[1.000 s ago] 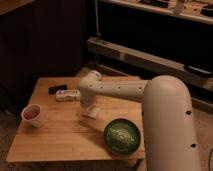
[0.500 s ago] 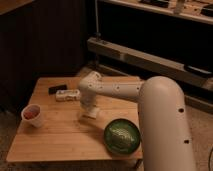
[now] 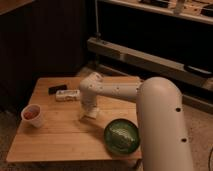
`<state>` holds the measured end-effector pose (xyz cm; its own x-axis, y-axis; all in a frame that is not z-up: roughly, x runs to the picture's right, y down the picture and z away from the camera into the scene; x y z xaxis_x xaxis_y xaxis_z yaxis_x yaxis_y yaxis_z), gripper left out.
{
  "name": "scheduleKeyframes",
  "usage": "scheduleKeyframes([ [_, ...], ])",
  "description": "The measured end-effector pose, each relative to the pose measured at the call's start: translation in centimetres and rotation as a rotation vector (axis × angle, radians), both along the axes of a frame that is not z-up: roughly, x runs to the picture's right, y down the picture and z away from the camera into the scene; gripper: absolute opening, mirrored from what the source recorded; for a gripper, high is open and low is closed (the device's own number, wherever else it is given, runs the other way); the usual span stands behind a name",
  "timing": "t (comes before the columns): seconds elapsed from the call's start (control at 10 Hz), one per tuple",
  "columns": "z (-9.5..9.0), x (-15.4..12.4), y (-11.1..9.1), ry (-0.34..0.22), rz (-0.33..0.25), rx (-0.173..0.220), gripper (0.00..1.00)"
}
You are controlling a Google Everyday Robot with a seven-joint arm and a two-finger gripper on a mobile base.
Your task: Place the white sponge in the ceramic bowl
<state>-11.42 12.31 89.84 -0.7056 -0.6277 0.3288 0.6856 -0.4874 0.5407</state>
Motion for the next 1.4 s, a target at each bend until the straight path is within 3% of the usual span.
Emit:
scheduleKeyframes([
  [0.2, -1.6, 0.1, -1.4, -0.001, 0.0, 0.003, 0.41],
  [0.3, -2.6, 0.2, -2.3, -0.003, -0.001, 0.002, 0.26],
  [0.5, -2.8, 0.4, -2.2, -0.004, -0.004, -0.001, 0.08],
  [0.6, -2.8, 0.5, -1.9, -0.008, -0.01, 0.002, 0.04],
  [0.8, -4.4, 0.9, -1.0, -0.005, -0.006, 0.006, 0.02],
  [1.1, -7.9, 2.6, -2.0, 0.003, 0.005, 0.003, 0.02],
  [1.4, -9.3, 4.3, -1.3, 0.006, 0.023, 0.003, 0.02],
])
